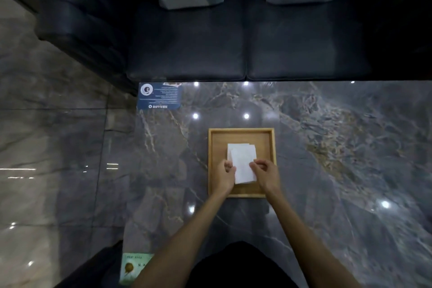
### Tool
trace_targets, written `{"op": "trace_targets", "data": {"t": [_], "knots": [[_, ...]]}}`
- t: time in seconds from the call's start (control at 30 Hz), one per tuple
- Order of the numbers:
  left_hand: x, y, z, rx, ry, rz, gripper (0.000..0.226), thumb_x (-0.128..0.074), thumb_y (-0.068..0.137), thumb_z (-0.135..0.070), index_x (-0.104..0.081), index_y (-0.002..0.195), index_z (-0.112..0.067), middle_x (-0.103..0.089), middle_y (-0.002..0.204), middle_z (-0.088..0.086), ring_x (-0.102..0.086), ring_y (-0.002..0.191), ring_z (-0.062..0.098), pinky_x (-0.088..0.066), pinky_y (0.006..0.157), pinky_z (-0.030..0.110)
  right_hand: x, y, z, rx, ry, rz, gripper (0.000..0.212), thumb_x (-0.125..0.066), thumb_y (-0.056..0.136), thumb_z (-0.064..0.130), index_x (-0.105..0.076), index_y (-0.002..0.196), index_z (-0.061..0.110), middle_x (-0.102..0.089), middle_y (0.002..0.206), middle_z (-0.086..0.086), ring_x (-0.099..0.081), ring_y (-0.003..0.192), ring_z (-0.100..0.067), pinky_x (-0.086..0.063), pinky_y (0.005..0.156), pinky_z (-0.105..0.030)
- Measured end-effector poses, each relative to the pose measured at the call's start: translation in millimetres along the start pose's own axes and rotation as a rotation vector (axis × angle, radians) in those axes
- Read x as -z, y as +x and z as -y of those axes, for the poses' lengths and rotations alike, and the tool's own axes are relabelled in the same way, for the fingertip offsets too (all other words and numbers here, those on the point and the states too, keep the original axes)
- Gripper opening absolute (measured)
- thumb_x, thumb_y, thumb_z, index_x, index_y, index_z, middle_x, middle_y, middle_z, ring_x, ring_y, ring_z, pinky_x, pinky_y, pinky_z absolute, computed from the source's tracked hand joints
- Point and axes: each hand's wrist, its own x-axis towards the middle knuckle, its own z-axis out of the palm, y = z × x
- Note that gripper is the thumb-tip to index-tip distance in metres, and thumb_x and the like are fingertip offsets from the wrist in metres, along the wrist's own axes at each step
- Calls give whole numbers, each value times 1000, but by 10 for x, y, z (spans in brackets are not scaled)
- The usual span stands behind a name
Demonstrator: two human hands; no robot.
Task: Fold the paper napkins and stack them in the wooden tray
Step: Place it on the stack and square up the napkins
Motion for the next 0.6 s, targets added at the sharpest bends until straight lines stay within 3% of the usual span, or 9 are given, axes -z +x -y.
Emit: {"op": "trace_targets", "data": {"t": [0.07, 0.17, 0.23, 0.3, 0.37, 0.43, 0.53, 0.6], "knots": [[-67, 61, 23, -4, 23, -28, 9, -61, 96, -17, -55, 90, -19, -57, 84, -8, -59, 85, 14, -44, 64, 16, -58, 55, -47, 6, -5, -24, 17, -72, 93, 20, -68, 107, 11, -68, 97, -1, -66, 96, -21, -46, 67, -16], [-85, 125, 88, -60, 43, -98, 15, -65, 92, -16, -50, 86, -18, -57, 85, -2, -58, 82, 18, -48, 67, 23, -122, 95, -92, 32, -9, -63, 10, -71, 93, 23, -63, 100, 20, -64, 88, 7, -68, 95, -22, -46, 65, -16], [-73, 146, 128, -68, 29, -132, 15, -65, 90, -19, -50, 93, -18, -58, 97, 3, -59, 89, 21, -52, 75, 31, -147, 85, -89, 41, -9, -105, 17, -68, 94, 29, -60, 107, 20, -65, 97, 3, -68, 99, -23, -47, 69, -19], [-59, 150, 141, -30, 3, -122, 29, -61, 92, -25, -49, 117, -17, -54, 123, 7, -56, 111, 25, -52, 95, 41, -167, 75, -100, 33, -9, -125, 38, -61, 98, 37, -55, 128, 15, -64, 123, -5, -62, 117, -26, -51, 88, -31], [-65, 149, 147, 31, -51, -33, 57, -57, 95, -29, -33, 145, -16, -41, 147, 8, -45, 133, 27, -42, 110, 48, -149, 50, -103, -7, 37, -76, 60, -50, 103, 41, -36, 152, 11, -47, 153, -12, -45, 140, -30, -39, 113, -45], [-77, 112, 116, 80, -107, 74, 69, -54, 97, -29, -18, 155, -18, -35, 155, 7, -40, 139, 27, -39, 113, 50, -147, 14, -87, -42, 104, 1, 67, -40, 106, 44, -17, 161, 12, -28, 165, -10, -31, 149, -29, -27, 121, -48], [-74, 32, 22, 92, -160, 208, 53, -50, 99, -25, -27, 147, -23, -41, 153, 11, -48, 130, 28, -41, 111, 48, -201, -23, -50, -96, 167, 111, 58, -29, 109, 43, -22, 159, 13, -36, 160, -9, -42, 139, -26, -36, 116, -43], [-111, -28, -50, 78, -180, 380, 45, -40, 103, -26, -23, 144, -23, -30, 158, 23, -42, 135, 37, -35, 115, 48, -277, -63, -19, -131, 166, 202, 54, -21, 111, 41, -27, 157, 15, -39, 156, -11, -41, 141, -29, -32, 119, -49]]}}
